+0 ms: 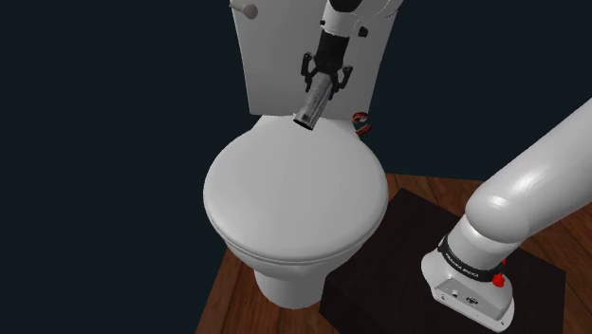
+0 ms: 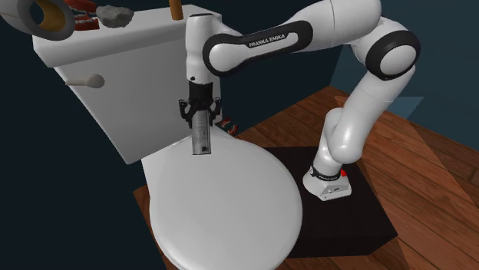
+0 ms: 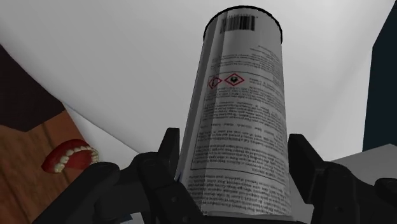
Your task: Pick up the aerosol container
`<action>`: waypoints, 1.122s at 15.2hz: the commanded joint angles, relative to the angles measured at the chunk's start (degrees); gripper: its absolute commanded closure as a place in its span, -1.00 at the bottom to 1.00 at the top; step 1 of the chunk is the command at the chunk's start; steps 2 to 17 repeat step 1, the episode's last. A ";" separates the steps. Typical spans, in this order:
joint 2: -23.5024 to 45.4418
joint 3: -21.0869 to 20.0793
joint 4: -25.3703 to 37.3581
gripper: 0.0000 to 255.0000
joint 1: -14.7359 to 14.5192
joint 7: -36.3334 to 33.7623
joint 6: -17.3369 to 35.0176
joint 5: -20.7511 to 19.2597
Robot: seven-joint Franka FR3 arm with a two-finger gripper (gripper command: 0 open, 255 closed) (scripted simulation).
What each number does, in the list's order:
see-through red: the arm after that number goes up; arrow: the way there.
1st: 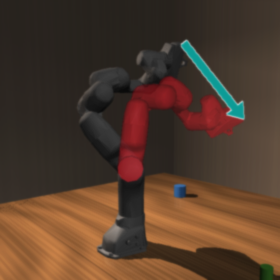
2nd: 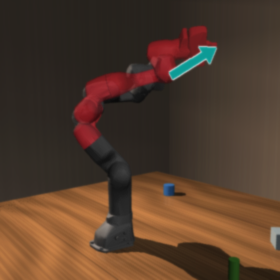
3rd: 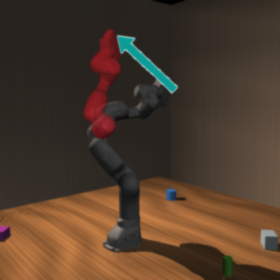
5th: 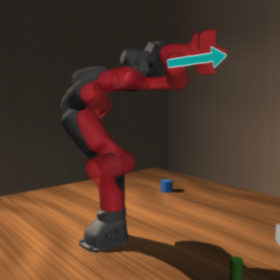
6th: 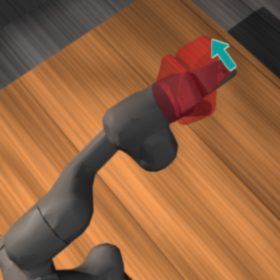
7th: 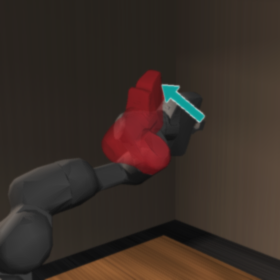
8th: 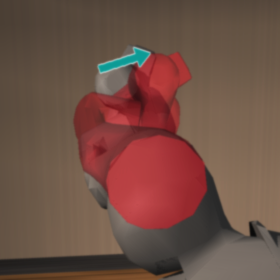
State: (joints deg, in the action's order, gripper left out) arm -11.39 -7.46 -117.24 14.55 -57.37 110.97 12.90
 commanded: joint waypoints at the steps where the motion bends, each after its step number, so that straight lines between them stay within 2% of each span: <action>1: -0.07 0.04 0.45 1.00 0.03 -0.06 -0.50 -0.03; 17: -0.07 0.04 0.45 1.00 0.03 -0.06 -0.50 -0.03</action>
